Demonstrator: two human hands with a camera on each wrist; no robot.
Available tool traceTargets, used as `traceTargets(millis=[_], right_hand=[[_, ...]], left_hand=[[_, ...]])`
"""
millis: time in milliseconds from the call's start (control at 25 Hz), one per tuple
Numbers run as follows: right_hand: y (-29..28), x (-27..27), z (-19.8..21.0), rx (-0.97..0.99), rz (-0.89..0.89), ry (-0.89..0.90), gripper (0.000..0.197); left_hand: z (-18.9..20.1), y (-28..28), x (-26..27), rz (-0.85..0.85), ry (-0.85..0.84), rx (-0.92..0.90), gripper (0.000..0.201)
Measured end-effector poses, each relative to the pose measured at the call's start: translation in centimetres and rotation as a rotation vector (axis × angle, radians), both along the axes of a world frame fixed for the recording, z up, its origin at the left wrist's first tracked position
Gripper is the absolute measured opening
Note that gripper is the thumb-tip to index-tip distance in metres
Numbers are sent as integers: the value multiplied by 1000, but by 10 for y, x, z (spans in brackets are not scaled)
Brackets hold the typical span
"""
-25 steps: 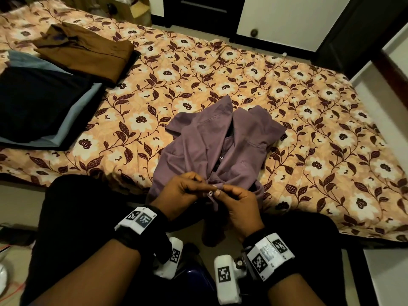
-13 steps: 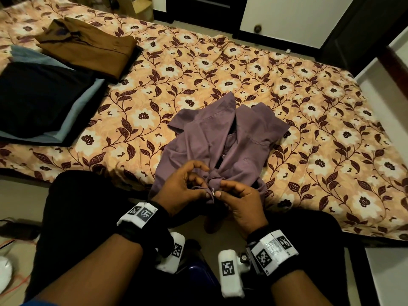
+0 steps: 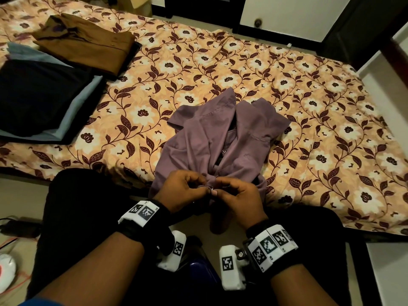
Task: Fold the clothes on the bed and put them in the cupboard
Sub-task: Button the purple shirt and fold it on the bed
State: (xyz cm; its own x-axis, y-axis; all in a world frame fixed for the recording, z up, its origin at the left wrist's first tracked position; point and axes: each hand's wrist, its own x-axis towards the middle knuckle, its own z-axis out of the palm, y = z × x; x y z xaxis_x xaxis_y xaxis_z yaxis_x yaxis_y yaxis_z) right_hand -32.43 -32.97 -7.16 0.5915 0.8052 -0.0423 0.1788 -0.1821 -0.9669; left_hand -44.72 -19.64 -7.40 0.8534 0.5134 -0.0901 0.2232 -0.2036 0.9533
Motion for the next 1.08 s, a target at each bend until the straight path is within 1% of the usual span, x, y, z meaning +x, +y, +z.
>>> traceTargets(millis=[80,160,200,240,320,360,400,440,520,560,600,680,760,800,880,920,1000,1040,1080], right_hand=[[0,1,-1,15,-4,-168,25],[1,2,-4,-26,-29,-218,25],[1,4,-7,-76,-59,-230,27],[2,5,-9,-125,-90,-244,28],[2,8,-11,-189,-129,-249,26],[3,9,-11,-222,-124,-243,22],[5,10,-9,-275,-101,-247,20],[6,10,-8,-343,-72,-258,19],[9,10,-6,-436,-60,-275,19],[10,11,-6,-448,-85,-290,18],[11,11,-7,-443,-122,-309,17],[11,12,-11,-416,-186,-352,15],[9,11,-14,-369,-213,-371,13],[7,10,-13,-332,-214,-387,13],[6,10,-10,-257,-191,-413,14],[5,10,-9,-228,-170,-391,14],[6,9,-8,-172,-119,-251,11],[6,9,-9,-133,-113,-159,12],[5,10,-9,-75,-134,-66,15]], left_hand=[[0,0,0,-9,-8,-5,17],[1,1,1,-75,8,10,17],[2,2,2,-110,41,52,18],[2,2,3,-127,85,129,21],[6,3,5,-103,170,350,25],[9,3,4,-85,187,436,25],[11,3,4,-73,178,476,25],[12,3,3,-72,152,468,25],[13,3,1,-104,96,323,21],[12,2,2,-135,94,250,18],[12,0,5,-175,114,206,15],[10,-3,12,-269,188,175,9],[9,-2,12,-300,223,178,17],[8,1,10,-258,209,188,19],[8,10,2,-85,154,182,13],[8,14,-2,2,133,145,10],[7,19,-10,109,59,15,9],[6,20,-12,144,17,-28,11],[5,20,-13,189,-24,-30,13]])
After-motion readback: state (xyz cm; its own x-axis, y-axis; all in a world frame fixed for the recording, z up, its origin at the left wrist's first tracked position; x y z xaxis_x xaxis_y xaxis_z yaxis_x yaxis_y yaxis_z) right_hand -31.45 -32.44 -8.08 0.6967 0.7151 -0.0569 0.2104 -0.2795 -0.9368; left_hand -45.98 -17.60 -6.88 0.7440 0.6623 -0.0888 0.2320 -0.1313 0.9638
